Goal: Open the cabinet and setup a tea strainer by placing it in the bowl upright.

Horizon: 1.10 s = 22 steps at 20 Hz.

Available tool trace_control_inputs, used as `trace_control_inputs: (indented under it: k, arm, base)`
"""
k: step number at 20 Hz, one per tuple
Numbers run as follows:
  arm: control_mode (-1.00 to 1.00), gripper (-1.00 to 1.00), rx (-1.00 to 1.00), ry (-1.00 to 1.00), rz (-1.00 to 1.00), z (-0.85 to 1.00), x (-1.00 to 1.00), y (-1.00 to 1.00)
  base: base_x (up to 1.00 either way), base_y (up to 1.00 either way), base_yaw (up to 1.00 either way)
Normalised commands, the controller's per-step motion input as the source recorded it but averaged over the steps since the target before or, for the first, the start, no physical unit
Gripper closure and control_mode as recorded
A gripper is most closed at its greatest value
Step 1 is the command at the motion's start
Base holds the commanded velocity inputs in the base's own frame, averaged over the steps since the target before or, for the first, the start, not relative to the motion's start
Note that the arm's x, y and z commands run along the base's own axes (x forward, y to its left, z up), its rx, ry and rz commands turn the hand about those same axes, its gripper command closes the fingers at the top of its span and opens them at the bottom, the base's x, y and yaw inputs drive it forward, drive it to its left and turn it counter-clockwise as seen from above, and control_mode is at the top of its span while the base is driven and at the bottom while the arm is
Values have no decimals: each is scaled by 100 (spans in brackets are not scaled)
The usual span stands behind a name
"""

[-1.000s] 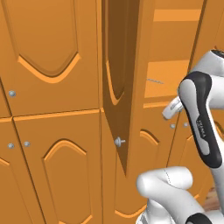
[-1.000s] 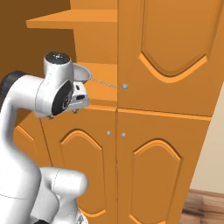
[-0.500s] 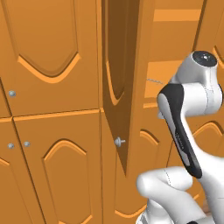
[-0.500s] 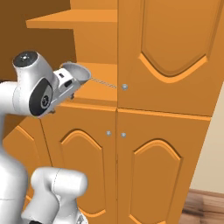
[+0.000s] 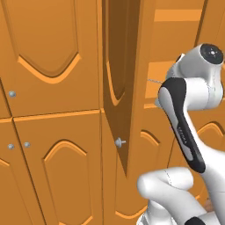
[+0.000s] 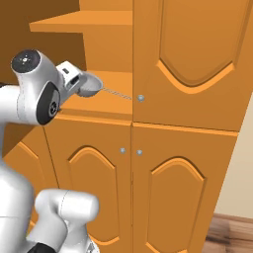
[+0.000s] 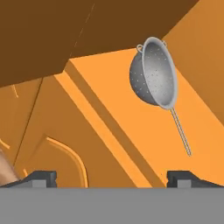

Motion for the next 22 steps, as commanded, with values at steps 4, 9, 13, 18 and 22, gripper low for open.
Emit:
trace_control_inputs:
  k: [4, 9, 13, 18, 22]
  arm:
    - [-100, -100, -6, -9, 19, 7, 4, 10]
    - [-100, -100, 7, -8, 22, 0, 25, 0]
    - [-100, -100, 3, -7, 27, 0, 29, 0]
    - [-100, -100, -2, -3, 32, 0, 29, 12]
    - [-100, -100, -1, 3, 34, 1, 12, 21]
  base:
    - [0, 0, 0]
    - [0, 0, 0]
    - [0, 0, 0]
    - [0, 0, 0]
    - [0, 0, 0]
